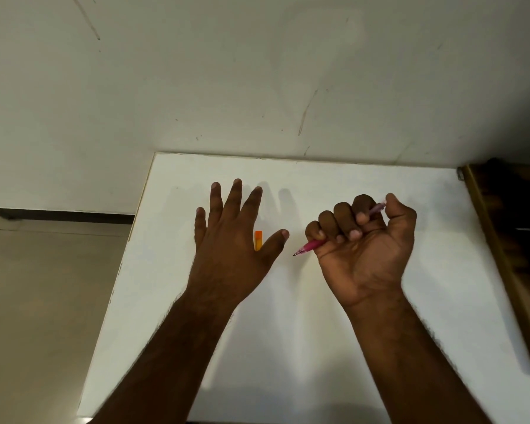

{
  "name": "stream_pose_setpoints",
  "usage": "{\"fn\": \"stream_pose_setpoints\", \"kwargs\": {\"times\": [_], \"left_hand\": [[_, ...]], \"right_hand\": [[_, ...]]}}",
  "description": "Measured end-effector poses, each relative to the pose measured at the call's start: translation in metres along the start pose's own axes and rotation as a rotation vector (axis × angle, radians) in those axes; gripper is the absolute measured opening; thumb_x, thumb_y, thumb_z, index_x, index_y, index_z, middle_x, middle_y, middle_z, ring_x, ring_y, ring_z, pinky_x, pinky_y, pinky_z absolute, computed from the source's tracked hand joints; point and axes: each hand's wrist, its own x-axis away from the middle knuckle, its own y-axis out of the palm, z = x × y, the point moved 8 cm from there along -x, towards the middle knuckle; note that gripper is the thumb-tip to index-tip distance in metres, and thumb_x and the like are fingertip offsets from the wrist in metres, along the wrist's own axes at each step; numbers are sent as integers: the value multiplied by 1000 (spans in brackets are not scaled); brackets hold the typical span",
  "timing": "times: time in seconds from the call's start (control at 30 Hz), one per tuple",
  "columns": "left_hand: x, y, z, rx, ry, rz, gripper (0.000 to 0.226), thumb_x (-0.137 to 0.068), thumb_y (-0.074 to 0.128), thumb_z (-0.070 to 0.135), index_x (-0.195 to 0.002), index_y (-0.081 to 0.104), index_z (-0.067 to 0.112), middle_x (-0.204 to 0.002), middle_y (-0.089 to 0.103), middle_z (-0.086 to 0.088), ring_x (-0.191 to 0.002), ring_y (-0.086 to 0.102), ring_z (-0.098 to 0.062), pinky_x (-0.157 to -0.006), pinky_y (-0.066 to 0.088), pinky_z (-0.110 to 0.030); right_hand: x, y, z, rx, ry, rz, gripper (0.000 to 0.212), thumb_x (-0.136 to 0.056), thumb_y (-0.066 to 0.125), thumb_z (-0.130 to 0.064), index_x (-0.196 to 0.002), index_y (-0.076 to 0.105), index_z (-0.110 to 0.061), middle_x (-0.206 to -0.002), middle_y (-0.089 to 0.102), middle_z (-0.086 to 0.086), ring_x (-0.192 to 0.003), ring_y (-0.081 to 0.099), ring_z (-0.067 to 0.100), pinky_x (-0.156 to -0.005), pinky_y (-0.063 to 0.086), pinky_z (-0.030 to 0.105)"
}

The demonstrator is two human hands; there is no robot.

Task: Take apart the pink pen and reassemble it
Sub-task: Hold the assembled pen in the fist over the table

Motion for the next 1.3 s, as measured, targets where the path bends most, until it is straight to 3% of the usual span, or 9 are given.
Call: {"fn": "stream_pose_setpoints", "kwargs": {"times": [1.3], "left_hand": [[-1, 4, -2, -10, -9, -17, 83, -88, 37, 74, -158, 16, 33, -169, 3, 3, -154, -14, -20, -121, -2, -49]], "right_hand": [[1, 2, 2, 5, 17, -35, 45, -98, 33, -46, -66, 41, -15, -53, 31, -2, -55, 23, 18, -57, 33, 32]]}}
